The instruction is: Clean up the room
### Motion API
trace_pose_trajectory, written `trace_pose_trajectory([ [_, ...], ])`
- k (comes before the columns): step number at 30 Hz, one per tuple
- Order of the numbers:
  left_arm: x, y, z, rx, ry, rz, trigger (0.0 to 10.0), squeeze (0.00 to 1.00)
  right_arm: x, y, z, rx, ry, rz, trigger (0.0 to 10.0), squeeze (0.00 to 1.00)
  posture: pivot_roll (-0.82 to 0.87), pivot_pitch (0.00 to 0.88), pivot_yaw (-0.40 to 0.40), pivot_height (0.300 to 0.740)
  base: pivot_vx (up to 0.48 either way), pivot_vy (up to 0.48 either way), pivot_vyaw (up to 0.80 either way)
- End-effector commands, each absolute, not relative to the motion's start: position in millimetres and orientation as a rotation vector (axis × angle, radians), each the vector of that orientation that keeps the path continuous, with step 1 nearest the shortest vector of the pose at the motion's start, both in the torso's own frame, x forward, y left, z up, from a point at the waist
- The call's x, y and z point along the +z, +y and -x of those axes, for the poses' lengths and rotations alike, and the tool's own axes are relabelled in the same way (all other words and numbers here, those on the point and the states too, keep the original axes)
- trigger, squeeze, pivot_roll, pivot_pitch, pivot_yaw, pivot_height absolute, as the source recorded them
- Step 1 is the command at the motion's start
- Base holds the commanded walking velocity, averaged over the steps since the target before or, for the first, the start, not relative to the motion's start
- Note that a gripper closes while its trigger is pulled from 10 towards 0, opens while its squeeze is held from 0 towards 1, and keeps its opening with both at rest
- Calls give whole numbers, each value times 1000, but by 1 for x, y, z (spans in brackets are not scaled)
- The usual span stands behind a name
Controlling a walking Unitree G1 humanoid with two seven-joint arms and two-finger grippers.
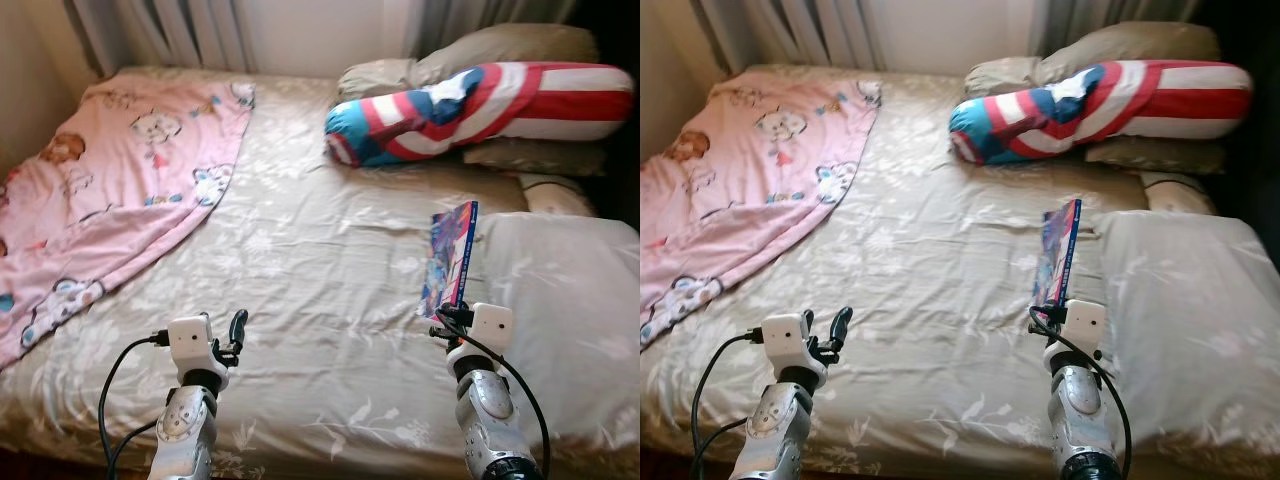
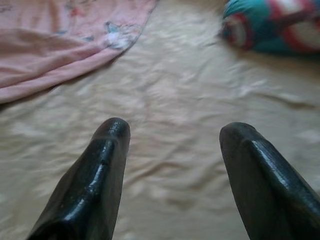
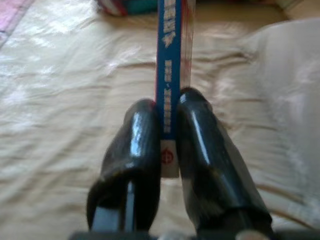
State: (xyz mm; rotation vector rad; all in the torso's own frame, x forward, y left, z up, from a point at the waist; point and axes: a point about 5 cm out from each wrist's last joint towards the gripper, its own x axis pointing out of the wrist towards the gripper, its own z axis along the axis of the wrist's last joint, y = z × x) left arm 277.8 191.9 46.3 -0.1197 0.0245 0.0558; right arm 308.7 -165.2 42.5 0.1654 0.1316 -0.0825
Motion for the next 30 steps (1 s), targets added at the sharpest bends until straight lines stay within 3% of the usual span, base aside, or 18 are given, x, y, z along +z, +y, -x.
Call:
trace_pose_trajectory([
  [1,47,187,-279,48,21,136,10000,0,46,-175,-308,-105,101,-153,10000,0,26,150,-22,740,0,0,0],
  [18,48,186,-279,43,17,139,10000,0,38,-175,-307,-100,162,-125,10000,0,26,152,-22,740,0,0,0],
  [30,48,187,-277,40,20,136,10000,0,35,-174,-306,-103,176,-121,10000,0,30,158,-16,667,0,0,0],
])
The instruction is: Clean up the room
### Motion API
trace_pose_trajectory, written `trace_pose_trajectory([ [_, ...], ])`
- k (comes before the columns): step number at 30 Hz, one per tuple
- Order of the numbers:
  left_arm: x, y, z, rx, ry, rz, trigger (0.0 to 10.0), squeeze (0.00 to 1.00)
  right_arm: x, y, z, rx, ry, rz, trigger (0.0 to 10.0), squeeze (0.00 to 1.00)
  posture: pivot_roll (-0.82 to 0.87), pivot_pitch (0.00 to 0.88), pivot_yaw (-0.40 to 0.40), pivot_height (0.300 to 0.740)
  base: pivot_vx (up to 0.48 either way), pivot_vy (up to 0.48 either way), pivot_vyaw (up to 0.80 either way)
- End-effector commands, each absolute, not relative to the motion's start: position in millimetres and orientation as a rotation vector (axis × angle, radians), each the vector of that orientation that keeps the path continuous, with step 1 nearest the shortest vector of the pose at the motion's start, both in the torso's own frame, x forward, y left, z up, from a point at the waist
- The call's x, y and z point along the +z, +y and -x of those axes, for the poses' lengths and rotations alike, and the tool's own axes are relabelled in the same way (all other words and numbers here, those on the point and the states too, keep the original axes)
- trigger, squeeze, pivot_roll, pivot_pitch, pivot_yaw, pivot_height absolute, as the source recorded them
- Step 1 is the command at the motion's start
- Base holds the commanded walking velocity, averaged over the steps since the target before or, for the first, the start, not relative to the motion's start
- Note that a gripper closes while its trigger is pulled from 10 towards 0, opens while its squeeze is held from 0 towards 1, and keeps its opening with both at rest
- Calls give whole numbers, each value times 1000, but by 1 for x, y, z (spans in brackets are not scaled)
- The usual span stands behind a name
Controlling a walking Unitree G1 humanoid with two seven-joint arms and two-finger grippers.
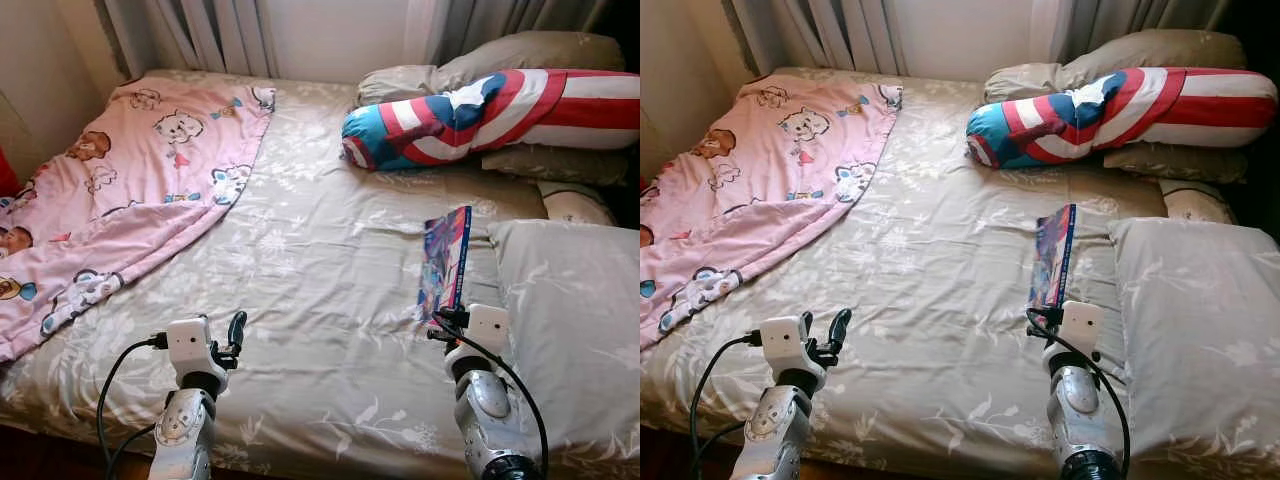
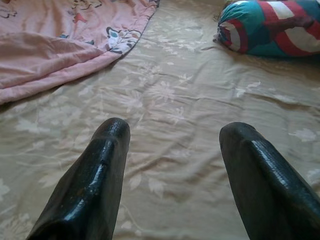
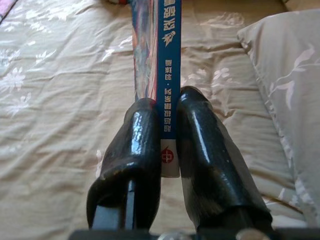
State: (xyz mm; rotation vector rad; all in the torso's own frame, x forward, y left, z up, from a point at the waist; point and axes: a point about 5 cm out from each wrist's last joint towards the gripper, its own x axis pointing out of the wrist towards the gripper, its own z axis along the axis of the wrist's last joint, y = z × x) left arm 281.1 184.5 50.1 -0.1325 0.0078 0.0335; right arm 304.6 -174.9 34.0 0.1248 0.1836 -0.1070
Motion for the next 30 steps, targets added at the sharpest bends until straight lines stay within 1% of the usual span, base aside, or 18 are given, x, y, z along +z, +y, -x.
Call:
trace_pose_trajectory([
  [1,48,187,-277,40,20,135,10000,0,35,-174,-305,-103,176,-121,10000,0,29,158,-15,667,0,0,0],
  [14,47,188,-276,37,24,130,10000,0,32,-174,-306,-105,193,-115,10000,0,34,163,-11,667,0,0,0],
  [18,47,188,-276,36,26,128,10000,0,30,-173,-307,-95,225,-112,10000,0,35,164,-10,667,0,0,0],
  [22,47,188,-276,37,27,125,10000,0,29,-169,-308,-64,236,-119,10000,0,39,164,-6,648,0,0,0],
  [30,48,190,-276,38,27,120,10000,0,29,-169,-311,-54,254,-130,10000,0,46,167,-1,648,0,0,0],
])
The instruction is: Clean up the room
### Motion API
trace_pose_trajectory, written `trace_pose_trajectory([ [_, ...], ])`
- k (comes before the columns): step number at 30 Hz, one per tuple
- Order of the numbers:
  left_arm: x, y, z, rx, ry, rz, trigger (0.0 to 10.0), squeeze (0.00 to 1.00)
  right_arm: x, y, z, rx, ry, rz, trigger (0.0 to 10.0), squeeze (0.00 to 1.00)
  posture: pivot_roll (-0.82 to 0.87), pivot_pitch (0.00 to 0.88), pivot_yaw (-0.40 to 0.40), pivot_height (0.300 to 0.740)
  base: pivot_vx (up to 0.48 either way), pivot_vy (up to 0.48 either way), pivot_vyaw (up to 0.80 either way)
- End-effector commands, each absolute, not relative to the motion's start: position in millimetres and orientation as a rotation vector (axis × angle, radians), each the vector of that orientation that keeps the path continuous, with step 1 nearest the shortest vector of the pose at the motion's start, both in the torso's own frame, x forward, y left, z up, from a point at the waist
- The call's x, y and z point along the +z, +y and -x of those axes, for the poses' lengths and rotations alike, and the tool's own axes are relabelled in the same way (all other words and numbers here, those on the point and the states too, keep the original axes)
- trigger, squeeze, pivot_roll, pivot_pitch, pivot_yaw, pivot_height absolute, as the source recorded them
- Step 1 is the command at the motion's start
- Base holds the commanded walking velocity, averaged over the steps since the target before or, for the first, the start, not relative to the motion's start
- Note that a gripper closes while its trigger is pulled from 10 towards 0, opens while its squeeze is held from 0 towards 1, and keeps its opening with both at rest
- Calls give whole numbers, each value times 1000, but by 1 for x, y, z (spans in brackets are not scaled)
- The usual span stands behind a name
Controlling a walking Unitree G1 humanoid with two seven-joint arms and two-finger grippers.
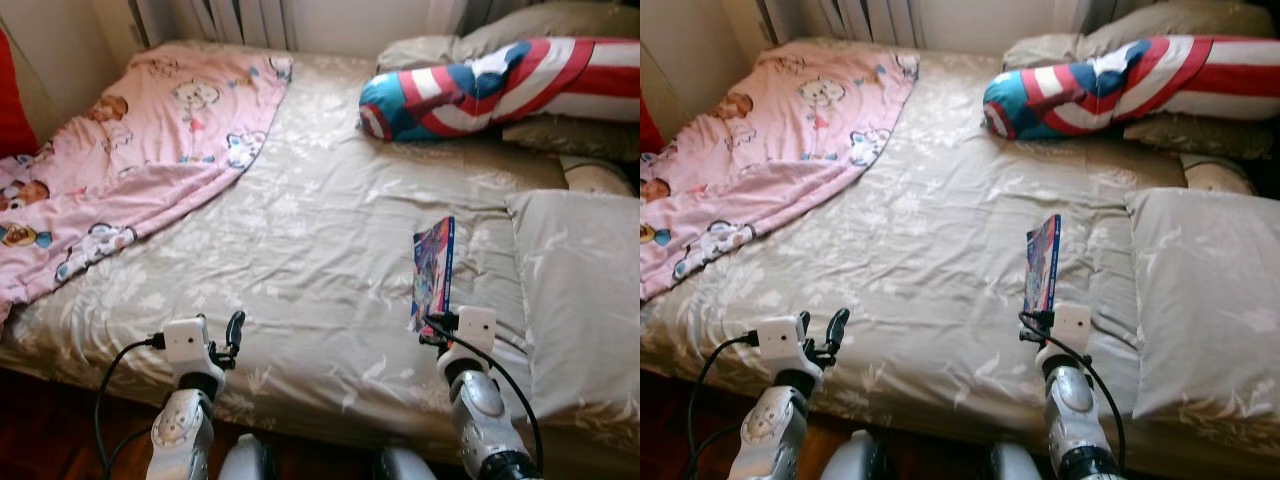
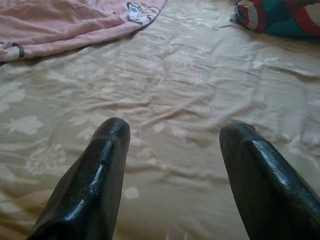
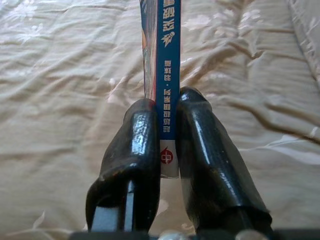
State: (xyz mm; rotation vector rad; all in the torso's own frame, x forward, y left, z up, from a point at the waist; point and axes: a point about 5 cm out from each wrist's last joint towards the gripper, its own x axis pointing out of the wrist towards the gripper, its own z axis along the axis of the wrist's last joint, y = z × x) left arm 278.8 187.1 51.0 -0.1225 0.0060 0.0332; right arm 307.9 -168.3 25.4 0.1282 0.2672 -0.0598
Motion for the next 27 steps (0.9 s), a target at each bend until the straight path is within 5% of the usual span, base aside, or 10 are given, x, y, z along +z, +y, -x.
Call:
trace_pose_trajectory([
  [1,48,190,-276,38,27,120,10000,0,29,-169,-312,-52,256,-133,10000,0,46,167,-1,648,0,0,0],
  [15,49,192,-276,34,31,112,10000,0,43,-166,-331,99,332,-97,10000,0,51,167,8,648,0,0,0],
  [27,50,195,-276,29,32,105,10000,0,32,-166,-323,207,421,-486,10000,0,63,173,21,648,0,0,0],
])
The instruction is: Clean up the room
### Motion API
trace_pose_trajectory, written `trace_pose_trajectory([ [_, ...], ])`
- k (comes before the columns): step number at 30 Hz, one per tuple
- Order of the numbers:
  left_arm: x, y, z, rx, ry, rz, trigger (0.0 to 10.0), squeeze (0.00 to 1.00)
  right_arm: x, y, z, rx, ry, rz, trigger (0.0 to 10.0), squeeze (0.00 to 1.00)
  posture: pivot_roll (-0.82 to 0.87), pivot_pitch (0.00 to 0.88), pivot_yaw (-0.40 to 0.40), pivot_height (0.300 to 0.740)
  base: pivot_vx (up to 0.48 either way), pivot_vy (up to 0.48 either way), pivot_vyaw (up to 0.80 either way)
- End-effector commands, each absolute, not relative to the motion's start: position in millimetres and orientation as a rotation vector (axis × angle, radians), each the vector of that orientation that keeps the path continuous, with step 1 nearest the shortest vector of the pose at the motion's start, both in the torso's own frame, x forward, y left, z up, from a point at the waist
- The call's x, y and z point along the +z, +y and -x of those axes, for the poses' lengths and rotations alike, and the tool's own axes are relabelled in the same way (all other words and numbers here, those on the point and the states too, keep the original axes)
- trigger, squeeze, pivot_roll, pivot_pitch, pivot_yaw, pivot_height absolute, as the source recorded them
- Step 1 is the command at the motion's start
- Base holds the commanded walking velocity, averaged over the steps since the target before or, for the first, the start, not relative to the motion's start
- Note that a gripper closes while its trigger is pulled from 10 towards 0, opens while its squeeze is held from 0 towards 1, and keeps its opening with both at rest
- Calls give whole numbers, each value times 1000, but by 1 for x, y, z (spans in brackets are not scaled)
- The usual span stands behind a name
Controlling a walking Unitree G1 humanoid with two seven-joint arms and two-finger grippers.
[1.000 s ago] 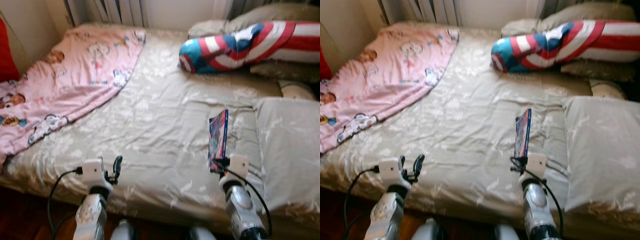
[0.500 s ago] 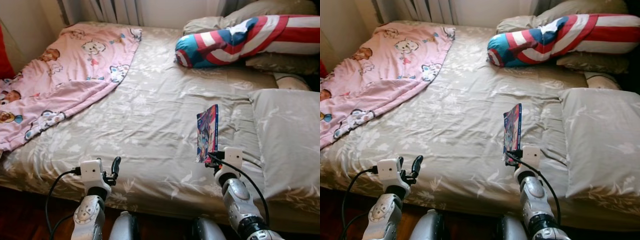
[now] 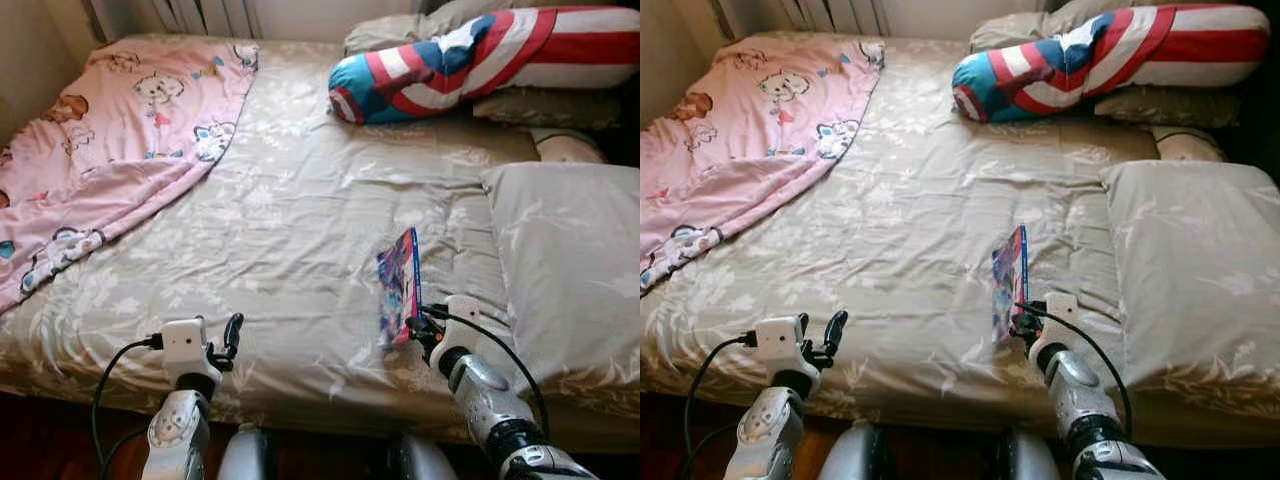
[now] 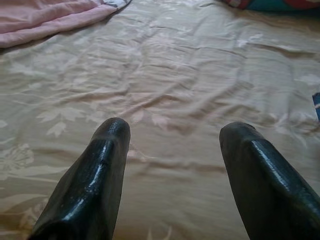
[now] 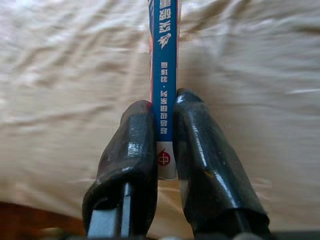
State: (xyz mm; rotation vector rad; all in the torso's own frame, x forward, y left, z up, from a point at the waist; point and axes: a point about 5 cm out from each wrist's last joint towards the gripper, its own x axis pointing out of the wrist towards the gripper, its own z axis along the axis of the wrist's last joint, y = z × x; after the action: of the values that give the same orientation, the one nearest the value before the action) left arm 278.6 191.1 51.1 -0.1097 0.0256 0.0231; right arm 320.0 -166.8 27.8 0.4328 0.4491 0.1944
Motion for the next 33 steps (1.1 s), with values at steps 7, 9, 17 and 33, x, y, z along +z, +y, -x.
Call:
trace_pose_trajectory([
  [7,52,198,-276,25,32,98,10000,0,32,-167,-321,274,446,-534,10000,0,71,177,33,648,0,0,0],
  [9,52,198,-276,23,33,96,10000,0,26,-171,-317,249,491,-499,10000,0,72,178,36,648,0,0,0],
  [17,54,199,-275,10,37,86,10000,0,10,-183,-305,167,569,-522,10000,0,85,186,59,648,0,0,0],
  [33,55,203,-270,-15,56,61,10000,0,-12,-206,-284,-57,687,-385,10000,0,112,210,101,648,0,0,0],
])
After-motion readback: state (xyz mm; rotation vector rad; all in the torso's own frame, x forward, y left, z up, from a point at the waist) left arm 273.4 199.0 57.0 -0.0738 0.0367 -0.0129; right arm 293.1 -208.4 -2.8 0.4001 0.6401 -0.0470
